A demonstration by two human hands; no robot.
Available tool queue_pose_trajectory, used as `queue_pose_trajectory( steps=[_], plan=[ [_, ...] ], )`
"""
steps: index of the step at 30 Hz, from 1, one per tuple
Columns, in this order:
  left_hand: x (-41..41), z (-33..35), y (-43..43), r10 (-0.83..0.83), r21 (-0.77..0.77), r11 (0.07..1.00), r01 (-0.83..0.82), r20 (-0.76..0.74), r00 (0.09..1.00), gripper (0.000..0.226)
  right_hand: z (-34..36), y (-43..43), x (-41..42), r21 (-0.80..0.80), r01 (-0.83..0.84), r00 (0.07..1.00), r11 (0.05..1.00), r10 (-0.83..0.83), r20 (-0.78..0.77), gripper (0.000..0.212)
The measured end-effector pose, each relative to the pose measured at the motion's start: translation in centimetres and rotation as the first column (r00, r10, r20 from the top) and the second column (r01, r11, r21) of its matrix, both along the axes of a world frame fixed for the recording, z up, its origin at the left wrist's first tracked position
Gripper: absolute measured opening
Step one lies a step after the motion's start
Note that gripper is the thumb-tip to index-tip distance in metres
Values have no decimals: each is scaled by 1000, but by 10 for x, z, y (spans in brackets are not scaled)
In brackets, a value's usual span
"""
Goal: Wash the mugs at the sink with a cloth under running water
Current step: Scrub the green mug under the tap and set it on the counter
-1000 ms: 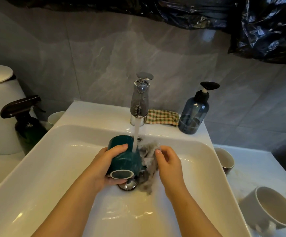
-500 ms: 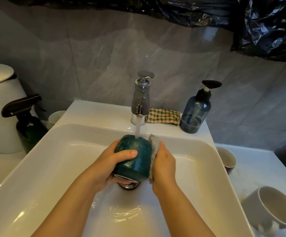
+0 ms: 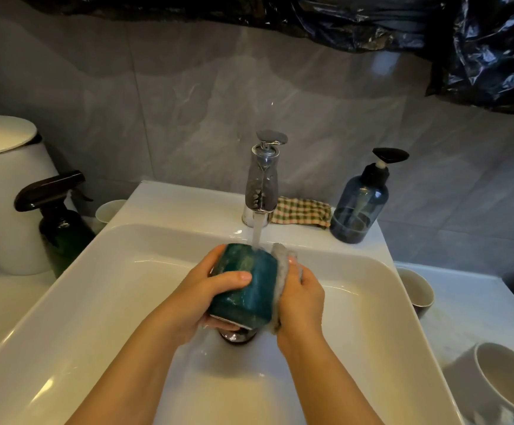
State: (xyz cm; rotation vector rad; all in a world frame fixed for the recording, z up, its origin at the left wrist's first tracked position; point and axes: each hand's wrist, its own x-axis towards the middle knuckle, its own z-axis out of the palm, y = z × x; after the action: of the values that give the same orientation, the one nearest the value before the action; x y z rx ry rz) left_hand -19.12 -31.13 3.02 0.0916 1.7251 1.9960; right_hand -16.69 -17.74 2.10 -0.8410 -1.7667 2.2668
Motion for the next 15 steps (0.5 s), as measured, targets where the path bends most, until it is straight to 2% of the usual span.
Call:
queue_pose_trajectory(
  steps=[2, 6, 8, 10, 12, 13, 15],
  plan=[
    [0, 1, -1, -34, -40, 999, 30, -83, 996, 50, 4, 2, 2, -34, -26, 999, 999, 28, 41, 27],
    [1, 1, -6, -100, -136, 988, 75, -188, 977, 73, 18, 5, 4, -273, -181, 927, 945, 256, 273, 30],
    [1, 0, -5, -80, -124, 991, 58, -173, 982, 76, 18, 7, 6, -284, -192, 915, 939, 276, 295, 23],
    [1, 0, -2, -45, -88, 995, 35, -117, 992, 75, 10, 9, 4, -142, -159, 964, 977, 184, 191, 17],
    [2, 0, 2, 3, -23, 1000, -4, -31, 999, 71, 6, 7, 5, 13, -77, 997, 997, 77, 10, 15],
    [3, 0, 3, 38, 29, 999, -39, 28, 999, 71, 4, 4, 6, 32, -57, 995, 998, 60, -77, 15],
    [4, -2, 5, 123, 133, 981, -142, 143, 982, 71, 2, -3, 7, 12, -85, 985, 996, 86, -151, 20]
  ],
)
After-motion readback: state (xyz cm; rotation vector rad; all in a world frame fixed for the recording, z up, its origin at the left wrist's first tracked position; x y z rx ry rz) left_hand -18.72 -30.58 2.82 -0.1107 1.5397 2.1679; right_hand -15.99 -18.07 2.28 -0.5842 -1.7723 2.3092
